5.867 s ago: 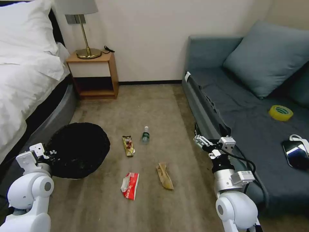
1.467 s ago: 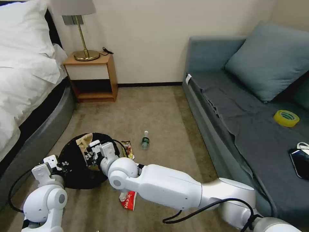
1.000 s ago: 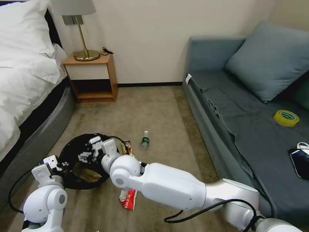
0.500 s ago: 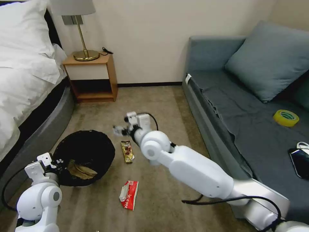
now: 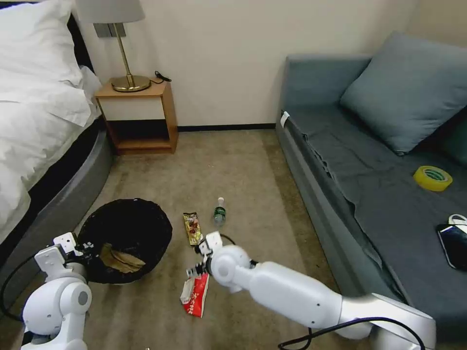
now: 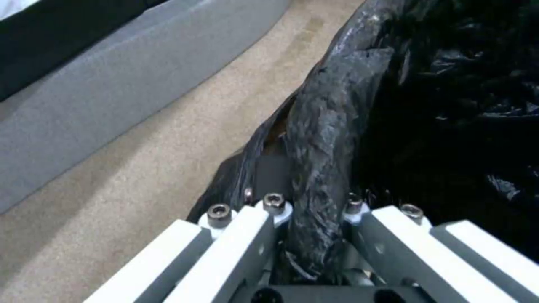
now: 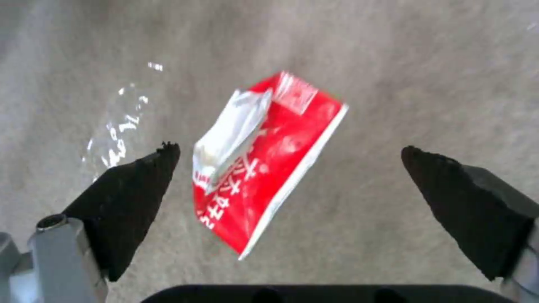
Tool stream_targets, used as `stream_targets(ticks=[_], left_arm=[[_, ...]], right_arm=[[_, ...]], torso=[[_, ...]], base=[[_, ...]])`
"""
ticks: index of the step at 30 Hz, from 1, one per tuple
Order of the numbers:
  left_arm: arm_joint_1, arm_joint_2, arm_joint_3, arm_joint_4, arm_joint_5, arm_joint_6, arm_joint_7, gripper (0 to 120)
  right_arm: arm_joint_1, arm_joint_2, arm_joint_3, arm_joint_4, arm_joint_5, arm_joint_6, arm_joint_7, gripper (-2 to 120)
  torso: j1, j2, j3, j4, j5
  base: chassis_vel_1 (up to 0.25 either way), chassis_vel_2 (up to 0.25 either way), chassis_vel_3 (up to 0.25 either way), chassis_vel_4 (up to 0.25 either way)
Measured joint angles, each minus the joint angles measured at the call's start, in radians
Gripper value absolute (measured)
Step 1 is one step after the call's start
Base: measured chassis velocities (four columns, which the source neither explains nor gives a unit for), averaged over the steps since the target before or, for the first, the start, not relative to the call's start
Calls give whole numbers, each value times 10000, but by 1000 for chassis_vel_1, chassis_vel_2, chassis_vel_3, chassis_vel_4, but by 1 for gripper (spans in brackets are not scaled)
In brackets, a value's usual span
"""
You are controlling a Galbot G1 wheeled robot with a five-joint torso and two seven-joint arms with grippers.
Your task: Pick up the trash bin, then pick up the garbage on the floor and place it into the trash bin.
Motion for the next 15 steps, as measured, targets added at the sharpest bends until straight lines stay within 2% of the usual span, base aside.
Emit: stream_targets(ticks=[15], left_arm=[[275,-211,-108,-117,111,-92,1,2]], right_arm=[[-408,1013,-422,-1800,-963,657,-851,100]], torso=[[0,-1,1,0,0]], base=[[0,0,0,0]])
